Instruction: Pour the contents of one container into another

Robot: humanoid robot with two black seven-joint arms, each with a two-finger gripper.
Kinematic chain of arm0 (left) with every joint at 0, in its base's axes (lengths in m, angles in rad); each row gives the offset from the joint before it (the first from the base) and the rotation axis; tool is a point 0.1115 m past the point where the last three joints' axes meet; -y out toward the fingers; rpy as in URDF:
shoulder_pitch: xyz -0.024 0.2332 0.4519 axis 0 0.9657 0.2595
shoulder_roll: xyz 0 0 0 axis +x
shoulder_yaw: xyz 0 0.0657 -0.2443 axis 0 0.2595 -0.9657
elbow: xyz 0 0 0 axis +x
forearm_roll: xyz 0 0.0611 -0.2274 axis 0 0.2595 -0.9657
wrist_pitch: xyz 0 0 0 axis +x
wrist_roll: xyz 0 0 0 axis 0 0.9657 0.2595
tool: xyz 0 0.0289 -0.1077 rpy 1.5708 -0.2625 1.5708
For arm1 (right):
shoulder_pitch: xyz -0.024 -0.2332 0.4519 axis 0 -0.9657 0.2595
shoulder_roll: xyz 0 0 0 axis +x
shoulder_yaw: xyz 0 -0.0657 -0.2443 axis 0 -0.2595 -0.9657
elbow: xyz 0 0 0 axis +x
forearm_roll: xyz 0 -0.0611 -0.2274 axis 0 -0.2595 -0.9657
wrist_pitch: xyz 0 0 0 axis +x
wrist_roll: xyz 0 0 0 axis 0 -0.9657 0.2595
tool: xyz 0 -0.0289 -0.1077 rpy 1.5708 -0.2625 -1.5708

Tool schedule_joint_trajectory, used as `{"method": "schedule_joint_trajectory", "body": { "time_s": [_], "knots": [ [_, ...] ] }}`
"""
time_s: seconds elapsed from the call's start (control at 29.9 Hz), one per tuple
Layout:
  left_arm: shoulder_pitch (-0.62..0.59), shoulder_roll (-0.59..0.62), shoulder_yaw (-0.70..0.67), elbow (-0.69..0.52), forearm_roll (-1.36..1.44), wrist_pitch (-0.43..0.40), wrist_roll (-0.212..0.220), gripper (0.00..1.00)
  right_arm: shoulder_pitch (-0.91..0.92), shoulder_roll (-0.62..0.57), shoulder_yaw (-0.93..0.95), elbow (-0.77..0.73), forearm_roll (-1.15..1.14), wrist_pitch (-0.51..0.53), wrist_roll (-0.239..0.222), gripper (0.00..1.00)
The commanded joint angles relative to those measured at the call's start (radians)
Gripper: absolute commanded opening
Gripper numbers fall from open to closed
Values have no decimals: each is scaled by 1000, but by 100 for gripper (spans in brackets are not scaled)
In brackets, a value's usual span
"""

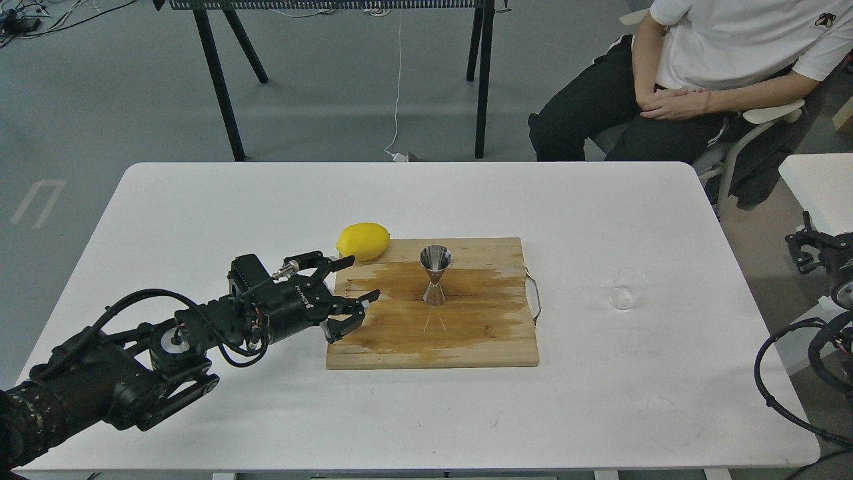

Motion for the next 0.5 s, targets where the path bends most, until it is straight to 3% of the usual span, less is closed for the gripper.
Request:
{"method": "schedule_joint_trajectory", "body": {
  "time_s": [0.0, 0.1, 0.23, 0.3, 0.4, 0.47],
  "knots": [
    [-5, 62, -21, -63, -237, 0, -24, 75, 3, -29, 0, 4, 0, 0, 0, 100],
    [-14, 107, -35, -106, -480, 0, -121, 75, 1, -100, -11, 14, 0, 0, -11, 100],
    [-22, 116, -118, -142, -782, -62, -124, 76, 1, -125, -27, 16, 2, 0, -69, 100],
    [-31, 128, -197, -145, -913, -170, -124, 76, 0, -116, -17, 11, 5, 0, -98, 100],
    [-37, 124, -358, -145, -1091, -364, -124, 79, -26, -108, -26, 11, 63, 0, -103, 100],
    [-36, 121, -484, -133, -1233, -497, -124, 88, -75, -99, -32, 23, 135, 0, -118, 100]
  ]
}}
